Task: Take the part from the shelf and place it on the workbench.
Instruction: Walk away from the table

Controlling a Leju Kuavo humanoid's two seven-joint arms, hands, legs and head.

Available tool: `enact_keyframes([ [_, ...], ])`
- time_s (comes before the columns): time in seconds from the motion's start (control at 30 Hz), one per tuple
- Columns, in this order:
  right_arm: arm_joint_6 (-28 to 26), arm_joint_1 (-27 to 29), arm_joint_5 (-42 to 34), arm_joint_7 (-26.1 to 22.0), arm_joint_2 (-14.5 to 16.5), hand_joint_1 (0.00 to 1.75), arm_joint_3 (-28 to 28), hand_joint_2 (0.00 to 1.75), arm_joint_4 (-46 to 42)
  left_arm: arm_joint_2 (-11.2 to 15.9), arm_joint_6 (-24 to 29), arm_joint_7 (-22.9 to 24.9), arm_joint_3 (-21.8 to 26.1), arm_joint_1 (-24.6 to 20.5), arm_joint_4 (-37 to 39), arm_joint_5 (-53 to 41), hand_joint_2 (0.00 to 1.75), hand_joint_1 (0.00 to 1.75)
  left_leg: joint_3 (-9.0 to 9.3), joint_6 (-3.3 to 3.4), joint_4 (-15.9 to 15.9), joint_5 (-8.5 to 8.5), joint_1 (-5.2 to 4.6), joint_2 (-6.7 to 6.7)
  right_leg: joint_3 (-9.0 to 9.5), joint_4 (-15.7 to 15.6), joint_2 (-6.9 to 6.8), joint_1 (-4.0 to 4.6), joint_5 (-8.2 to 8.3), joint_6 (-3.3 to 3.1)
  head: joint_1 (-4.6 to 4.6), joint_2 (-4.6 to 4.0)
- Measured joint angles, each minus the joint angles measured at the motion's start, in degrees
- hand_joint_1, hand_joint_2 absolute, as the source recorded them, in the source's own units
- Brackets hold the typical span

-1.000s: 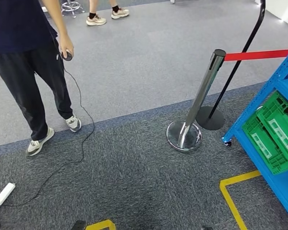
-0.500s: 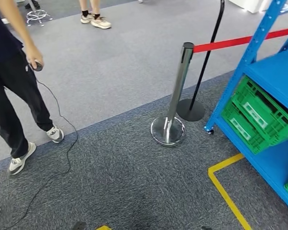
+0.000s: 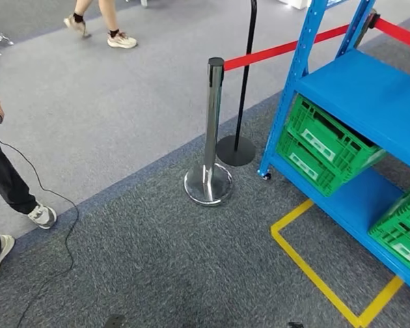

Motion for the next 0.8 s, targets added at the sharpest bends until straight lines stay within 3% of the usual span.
enact_keyframes([
  [0.03, 0.0, 0.1, -0.2, -0.1, 0.0, 0.0, 0.0, 0.0, 0.0, 0.0, 0.1, 0.0, 0.0, -0.1, 0.0, -0.1, 1.75, 0.0, 0.02, 0.21, -0.2, 0.06, -0.01, 0.46, -0.31, -0.2, 0.54, -0.14, 0.22, 0.38, 0.02, 0.0],
  [0.07, 0.0, 0.3, -0.4, -0.2, 0.0, 0.0, 0.0, 0.0, 0.0, 0.0, 0.2, 0.0, 0.0, -0.1, 0.0, -0.2, 1.75, 0.0, 0.07, 0.54, -0.4, 0.23, -0.04, 1.05, -0.55, -0.2, 0.2, -0.19, 0.26, 0.7, 0.04, 0.0],
  [0.1, 0.0, 0.5, -0.5, -0.3, 0.0, 0.0, 0.0, 0.0, 0.0, 0.1, 0.2, 0.0, 0.0, -0.1, 0.0, -0.3, 1.75, 0.0, 0.17, 0.9, -0.6, 0.4, -0.03, 1.7, -1.01, 0.5, -1.07, -0.12, -0.15, 0.94, 0.23, 0.0],
  [0.13, 0.0, 0.4, -0.6, -0.3, 0.0, 0.0, 0.0, 0.0, 0.0, 0.1, 0.3, -0.1, 0.0, 0.0, 0.0, -0.3, 1.75, 0.0, 0.26, 1.21, -0.8, 0.53, -0.01, 2.45, -1.99, 2.4, -2.83, -0.02, -1.27, 1.13, 0.45, 0.0],
  [0.2, 0.0, 0.2, -0.7, -0.1, 0.0, 0.0, 0.0, 0.0, 0.0, 0.1, 0.2, -0.2, 0.0, 0.2, 0.0, -0.4, 1.75, 0.0, 0.36, 1.58, -0.9, 0.51, -0.15, 4.09, -5.19, 9.4, -6.15, 0.12, -4.89, 1.43, 0.83, 0.0],
  [0.27, -0.1, 0.1, -0.8, 0.0, 0.0, 0.0, 0.0, 0.0, 0.0, 0.2, 0.2, -0.2, 0.0, 0.3, 0.0, -0.4, 1.75, 0.0, 0.44, 1.71, -0.9, 0.38, -0.24, 5.81, -8.0, 15.6, -6.9, 0.03, -7.21, 1.74, 0.83, 0.0],
  [0.3, -0.1, 0.2, -0.9, 0.0, 0.1, 0.0, 0.0, 0.0, 0.0, 0.2, 0.2, -0.2, 0.0, 0.3, 0.0, -0.4, 1.75, 0.0, 0.52, 1.71, -0.9, 0.29, -0.25, 6.57, -7.98, 16.0, -7.04, -0.01, -6.85, 1.84, 0.85, 0.0],
  [0.37, -0.2, 0.3, -1.0, 0.0, 0.0, 0.0, -0.1, 0.0, 0.0, 0.1, 0.2, -0.2, 0.0, 0.3, 0.0, -0.4, 1.75, 0.0, 0.91, 1.49, -0.9, 0.01, -0.23, 7.84, -4.56, 10.1, -7.95, -0.07, -3.67, 1.87, 0.86, 0.0],
  [0.4, -0.2, 0.2, -1.0, 0.0, 0.0, 0.0, -0.1, 0.0, 0.0, 0.1, 0.2, -0.2, 0.0, 0.3, 0.0, -0.4, 1.75, 0.0, 1.14, 1.25, -0.8, -0.21, -0.35, 8.4, -2.21, 6.0, -9.31, 0.13, -2.34, 1.77, 0.91, 0.0],
  [0.47, -0.2, 0.0, -1.1, -0.3, 0.0, 0.0, -0.1, 0.0, 0.0, 0.1, 0.1, -0.1, 0.0, 0.3, 0.0, -0.4, 1.75, 0.0, 1.49, 0.72, -0.8, -0.63, -0.7, 9.38, 0.8, 0.8, -11.04, 0.4, -1.13, 1.11, 0.87, 0.0],
  [0.5, -0.2, -0.1, -1.1, -0.4, 0.0, 0.0, -0.1, 0.0, 0.0, 0.1, 0.1, 0.0, 0.0, 0.2, 0.0, -0.4, 1.75, 0.0, 1.61, 0.49, -0.8, -0.74, -0.87, 9.83, 1.1, 0.3, -11.19, 0.57, -1.3, 0.7, 0.88, 0.0],
  [0.57, -0.2, -0.1, -1.1, -0.5, 0.0, 0.0, -0.1, 0.0, 0.0, 0.1, 0.1, 0.1, 0.0, 0.1, 0.0, -0.5, 1.75, 0.0, 1.81, 0.03, -0.8, -0.94, -0.81, 10.53, 0.94, 0.2, -9.84, 0.49, -1.11, -0.13, 0.88, 0.0],
  [0.63, -0.2, -0.1, -1.1, -0.6, 0.0, 0.0, -0.1, 0.0, 0.0, 0.1, 0.0, 0.2, 0.0, 0.0, 0.0, -0.5, 1.75, 0.0, 1.08, -0.58, 1.2, -2.46, -0.6, 8.85, 0.89, 0.0, -8.63, 0.26, -0.91, -0.85, 0.75, 0.0],
  [0.7, -0.2, -0.2, -1.1, -0.6, 0.0, 0.0, -0.1, 0.0, 0.0, 0.1, 0.0, 0.1, -0.1, 0.1, 0.0, -0.6, 1.75, 0.0, -2.08, -0.95, 7.8, -5.95, -0.46, 5.98, 0.82, -0.1, -7.32, 0.1, -0.79, -1.34, 0.51, 0.0],
  [0.73, -0.2, -0.2, -1.1, -0.6, 0.0, 0.0, -0.1, 0.0, 0.0, 0.1, 0.0, 0.0, -0.1, 0.1, 0.0, -0.6, 1.75, 0.0, -4.16, -1.01, 11.9, -7.58, -0.43, 5.19, 0.77, -0.1, -6.59, 0.08, -0.76, -1.47, 0.45, 0.0],
  [0.77, -0.2, -0.2, -1.1, -0.6, 0.0, 0.0, -0.2, 0.0, 0.0, 0.1, 0.0, -0.1, -0.1, 0.0, 0.0, -0.6, 1.75, 0.0, -5.76, -1.02, 14.8, -8.33, -0.42, 4.87, 0.76, -0.1, -5.85, 0.08, -0.75, -1.52, 0.42, 0.0],
  [0.8, -0.2, -0.2, -1.1, -0.6, 0.0, 0.0, -0.2, 0.0, 0.0, 0.1, 0.0, -0.2, -0.1, -0.1, 0.0, -0.7, 1.75, 0.0, -6.52, -0.99, 15.9, -7.95, -0.4, 4.72, 0.77, -0.1, -5.09, 0.08, -0.73, -1.5, 0.43, 0.0],
])
